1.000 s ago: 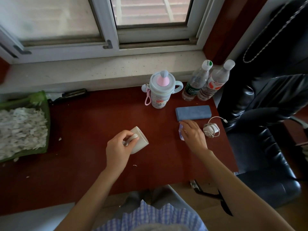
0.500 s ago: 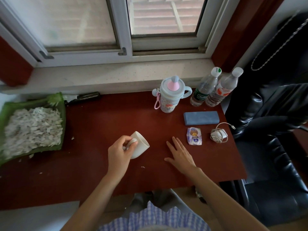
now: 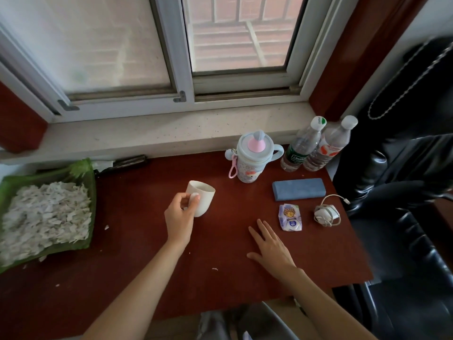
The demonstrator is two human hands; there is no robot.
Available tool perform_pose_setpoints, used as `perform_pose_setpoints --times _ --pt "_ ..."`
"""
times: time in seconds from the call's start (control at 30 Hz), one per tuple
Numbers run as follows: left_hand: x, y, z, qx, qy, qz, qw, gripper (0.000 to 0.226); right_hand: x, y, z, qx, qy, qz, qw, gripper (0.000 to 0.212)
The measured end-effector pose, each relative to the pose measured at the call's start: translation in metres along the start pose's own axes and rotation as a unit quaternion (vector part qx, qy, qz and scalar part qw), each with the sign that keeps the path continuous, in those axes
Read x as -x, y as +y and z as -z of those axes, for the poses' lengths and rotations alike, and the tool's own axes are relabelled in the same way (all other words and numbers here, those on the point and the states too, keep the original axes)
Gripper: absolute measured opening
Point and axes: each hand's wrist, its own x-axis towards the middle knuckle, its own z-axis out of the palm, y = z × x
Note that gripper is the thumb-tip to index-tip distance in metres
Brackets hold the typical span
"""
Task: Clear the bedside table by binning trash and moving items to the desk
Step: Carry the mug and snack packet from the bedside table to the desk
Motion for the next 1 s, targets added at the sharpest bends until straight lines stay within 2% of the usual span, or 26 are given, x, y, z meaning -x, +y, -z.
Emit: perform_pose_setpoints --times 0.37,0.73,1.0 --pt "-0.028 -0.004 -0.025 0.047 -0.011 0.012 0.999 0.033 0.001 -0.001 0.001 -0.007 0.002 0.0 1.0 0.078" --pt "-0.003 -0.016 -0.013 0.014 -0.054 -0.016 0.998 0.013 0.002 0.0 0.0 -0.013 0.008 0.001 1.0 0.078" --pt "0.017 -0.036 -0.006 0.034 -0.047 -0.001 0.998 0.013 0.002 0.0 -0.001 -0.003 0.009 0.004 1.0 0.077"
